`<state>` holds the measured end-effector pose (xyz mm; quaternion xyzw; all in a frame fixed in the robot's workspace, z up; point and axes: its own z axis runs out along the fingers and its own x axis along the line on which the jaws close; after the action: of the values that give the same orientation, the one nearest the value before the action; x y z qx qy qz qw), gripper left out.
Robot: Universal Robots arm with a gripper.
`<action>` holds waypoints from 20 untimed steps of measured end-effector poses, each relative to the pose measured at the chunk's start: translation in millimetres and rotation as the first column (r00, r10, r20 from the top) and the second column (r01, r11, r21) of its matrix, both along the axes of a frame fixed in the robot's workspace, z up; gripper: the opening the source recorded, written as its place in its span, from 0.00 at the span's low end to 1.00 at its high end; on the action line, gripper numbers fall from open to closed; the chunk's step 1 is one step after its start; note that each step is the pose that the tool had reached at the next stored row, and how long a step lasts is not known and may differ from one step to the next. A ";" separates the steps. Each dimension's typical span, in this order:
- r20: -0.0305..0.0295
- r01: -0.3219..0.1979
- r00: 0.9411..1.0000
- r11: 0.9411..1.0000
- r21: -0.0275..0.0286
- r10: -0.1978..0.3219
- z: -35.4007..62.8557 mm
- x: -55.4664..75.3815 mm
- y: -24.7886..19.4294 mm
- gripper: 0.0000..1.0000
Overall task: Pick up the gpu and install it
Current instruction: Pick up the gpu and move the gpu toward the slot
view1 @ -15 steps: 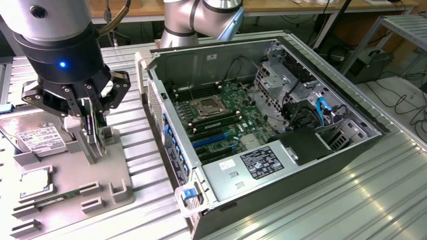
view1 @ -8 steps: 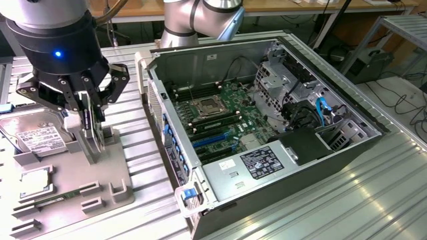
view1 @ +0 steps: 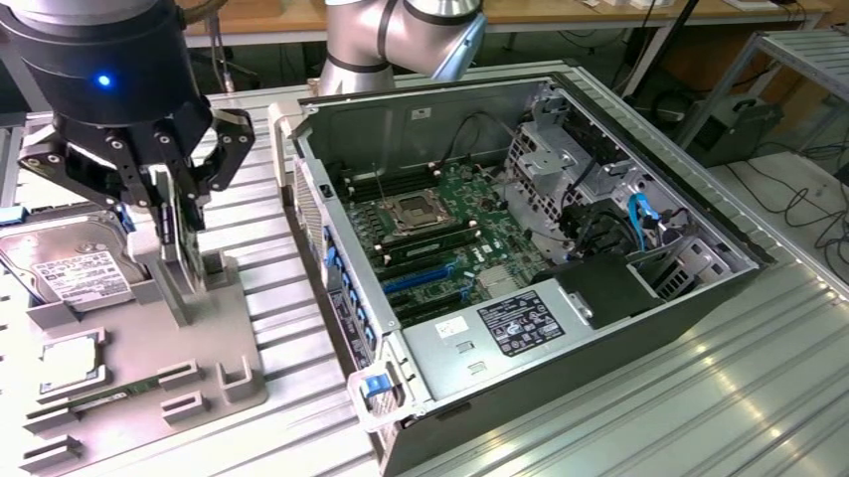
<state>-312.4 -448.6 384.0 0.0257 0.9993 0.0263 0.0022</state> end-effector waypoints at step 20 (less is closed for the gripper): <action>-0.004 0.000 1.000 1.000 0.001 0.000 38.5 0.4 0.0 0.28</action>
<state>-312.0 -448.6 422.6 0.0257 0.9993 0.0266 0.0000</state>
